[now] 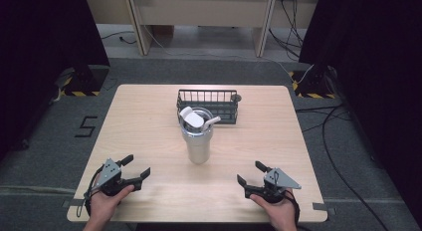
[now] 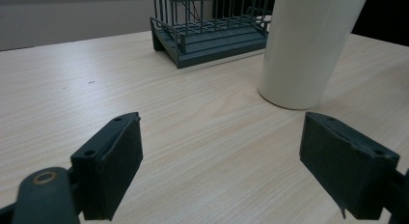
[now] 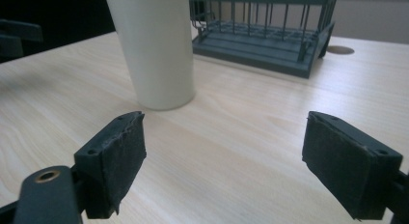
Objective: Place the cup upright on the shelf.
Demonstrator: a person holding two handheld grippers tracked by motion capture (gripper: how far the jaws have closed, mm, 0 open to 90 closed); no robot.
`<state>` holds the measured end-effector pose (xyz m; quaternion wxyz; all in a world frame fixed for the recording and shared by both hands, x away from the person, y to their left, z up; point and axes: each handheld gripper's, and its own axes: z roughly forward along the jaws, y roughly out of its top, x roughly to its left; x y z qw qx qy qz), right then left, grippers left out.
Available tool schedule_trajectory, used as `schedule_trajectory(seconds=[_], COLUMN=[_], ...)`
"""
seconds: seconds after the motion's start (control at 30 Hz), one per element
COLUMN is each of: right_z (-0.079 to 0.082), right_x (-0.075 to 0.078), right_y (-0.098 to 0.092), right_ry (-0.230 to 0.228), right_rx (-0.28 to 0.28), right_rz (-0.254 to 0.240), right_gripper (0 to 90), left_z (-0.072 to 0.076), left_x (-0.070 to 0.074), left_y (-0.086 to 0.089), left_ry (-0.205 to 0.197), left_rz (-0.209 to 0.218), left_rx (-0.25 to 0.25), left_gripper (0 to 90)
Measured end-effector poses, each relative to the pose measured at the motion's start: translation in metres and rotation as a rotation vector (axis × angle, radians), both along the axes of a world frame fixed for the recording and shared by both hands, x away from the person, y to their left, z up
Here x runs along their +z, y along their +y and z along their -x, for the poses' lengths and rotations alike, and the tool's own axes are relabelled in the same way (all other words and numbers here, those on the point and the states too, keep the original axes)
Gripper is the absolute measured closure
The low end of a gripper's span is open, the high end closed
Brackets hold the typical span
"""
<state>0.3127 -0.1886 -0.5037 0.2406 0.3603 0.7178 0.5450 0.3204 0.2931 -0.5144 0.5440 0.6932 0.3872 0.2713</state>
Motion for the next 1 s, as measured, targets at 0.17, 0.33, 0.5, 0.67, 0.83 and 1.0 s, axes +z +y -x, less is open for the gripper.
schedule_trajectory(seconds=[0.17, 0.33, 0.5, 0.67, 0.83, 1.0], right_z=[0.0, -0.002, -0.009, -0.022, -0.032, -0.039], right_x=[0.003, 0.006, 0.011, 0.012, 0.012, 0.013], right_y=[0.007, 0.018, 0.026, 0.037, 0.048, 0.058], right_ry=[-0.018, -0.046, -0.055, -0.057, -0.055, -0.052], right_rx=[0.009, 0.03, 0.033, 0.045, 0.061, 0.079], right_rz=[-0.003, 0.007, 0.009, 0.015, 0.016, 0.018], right_gripper=[14.6, 15.2, 16.7, 17.0, 17.3, 17.4], left_z=[0.0, 0.001, 0.001, 0.0, 0.0, 0.0], left_x=[0.0, 0.001, 0.001, 0.0, 0.0, 0.0], left_y=[0.0, 0.0, -0.001, 0.0, 0.0, 0.0], left_ry=[0.002, 0.001, 0.003, 0.006, 0.007, 0.006], left_rz=[0.005, 0.008, 0.007, 0.007, 0.007, 0.008], left_rx=[0.0, -0.005, -0.008, -0.006, -0.004, -0.005], left_gripper=[14.6, 14.6, 14.6, 14.6, 14.6, 14.6])
